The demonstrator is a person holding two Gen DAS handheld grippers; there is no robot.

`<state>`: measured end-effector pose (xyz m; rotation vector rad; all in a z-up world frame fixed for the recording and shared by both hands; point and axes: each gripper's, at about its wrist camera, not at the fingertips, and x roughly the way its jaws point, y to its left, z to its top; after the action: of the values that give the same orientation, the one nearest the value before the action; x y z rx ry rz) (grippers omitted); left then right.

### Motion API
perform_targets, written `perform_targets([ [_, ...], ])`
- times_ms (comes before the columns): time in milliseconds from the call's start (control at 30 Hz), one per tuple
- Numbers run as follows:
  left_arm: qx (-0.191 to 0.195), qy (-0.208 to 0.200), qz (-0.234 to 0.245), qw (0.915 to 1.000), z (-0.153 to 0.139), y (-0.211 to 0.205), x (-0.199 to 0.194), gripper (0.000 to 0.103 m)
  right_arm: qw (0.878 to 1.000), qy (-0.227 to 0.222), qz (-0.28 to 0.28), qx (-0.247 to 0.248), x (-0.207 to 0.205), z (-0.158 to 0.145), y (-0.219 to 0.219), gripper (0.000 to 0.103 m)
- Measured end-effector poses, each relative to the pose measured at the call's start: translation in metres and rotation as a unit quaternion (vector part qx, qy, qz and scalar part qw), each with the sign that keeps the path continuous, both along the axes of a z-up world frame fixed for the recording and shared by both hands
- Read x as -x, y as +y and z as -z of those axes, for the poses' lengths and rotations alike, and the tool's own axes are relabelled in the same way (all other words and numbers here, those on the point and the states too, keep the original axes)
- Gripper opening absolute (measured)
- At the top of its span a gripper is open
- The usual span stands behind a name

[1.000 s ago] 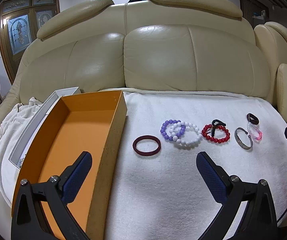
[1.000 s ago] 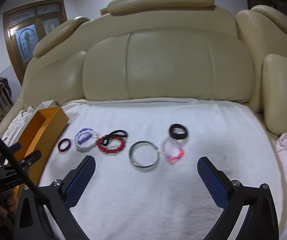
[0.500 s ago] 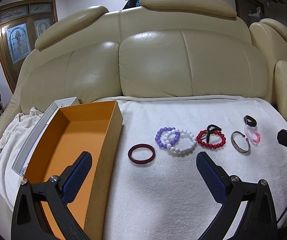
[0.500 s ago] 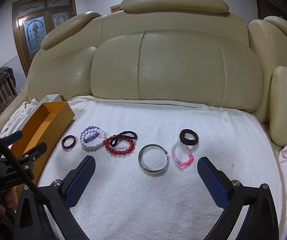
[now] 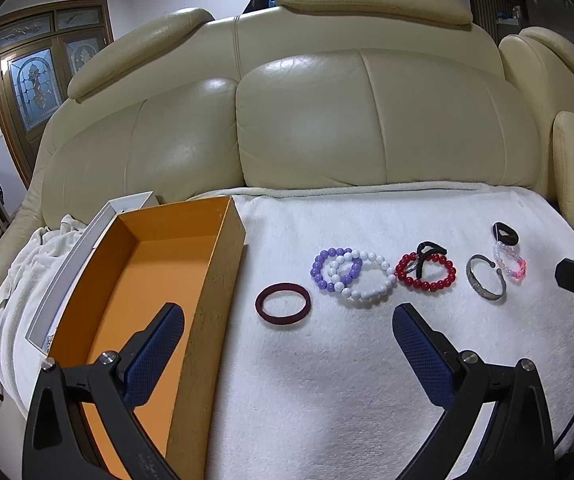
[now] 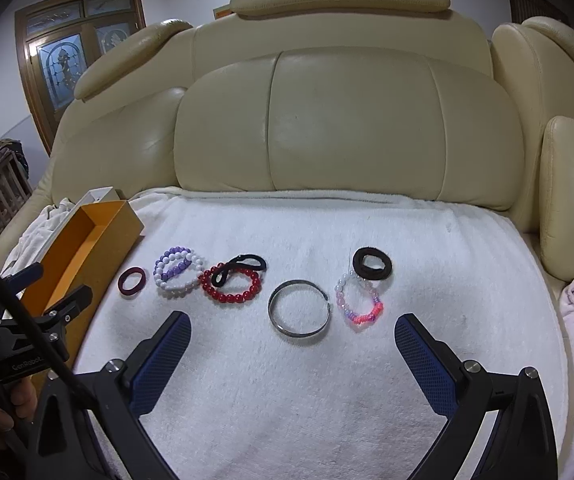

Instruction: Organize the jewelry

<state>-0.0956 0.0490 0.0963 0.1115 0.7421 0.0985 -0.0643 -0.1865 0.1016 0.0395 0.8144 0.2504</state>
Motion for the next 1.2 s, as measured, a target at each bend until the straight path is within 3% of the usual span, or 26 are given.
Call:
perform_targets([
  [100, -0.003, 0.012, -0.004, 0.9999, 0.005, 0.004, -0.004, 0.103, 1.0, 0.023, -0.002, -0.004, -0.007, 0.01, 0.003, 0.103],
  [633, -0.007, 0.074, -0.024, 0.997, 0.027, 0.029, -0.02, 0.103, 0.986, 0.16, 0.026, -0.036, -0.06, 0.08, 0.001, 0.079],
  [900, 0.016, 0.077, 0.006, 0.9969, 0.028, 0.016, -0.034, 0.103, 0.987, 0.154, 0.032, -0.017, -0.081, 0.091, 0.02, 0.074],
  [1067, 0.031, 0.075, 0.033, 0.9961, 0.03, -0.002, -0.052, 0.102, 0.988, 0.147, 0.029, -0.027, -0.084, 0.09, 0.018, 0.064],
  [1133, 0.037, 0.075, 0.042, 0.9956, 0.033, -0.008, -0.062, 0.095, 0.989, 0.144, 0.027, -0.03, -0.082, 0.089, 0.016, 0.063],
  [1200, 0.042, 0.082, 0.049, 0.9945, 0.038, -0.013, -0.072, 0.081, 0.989, 0.141, 0.023, -0.034, -0.081, 0.089, 0.013, 0.062],
])
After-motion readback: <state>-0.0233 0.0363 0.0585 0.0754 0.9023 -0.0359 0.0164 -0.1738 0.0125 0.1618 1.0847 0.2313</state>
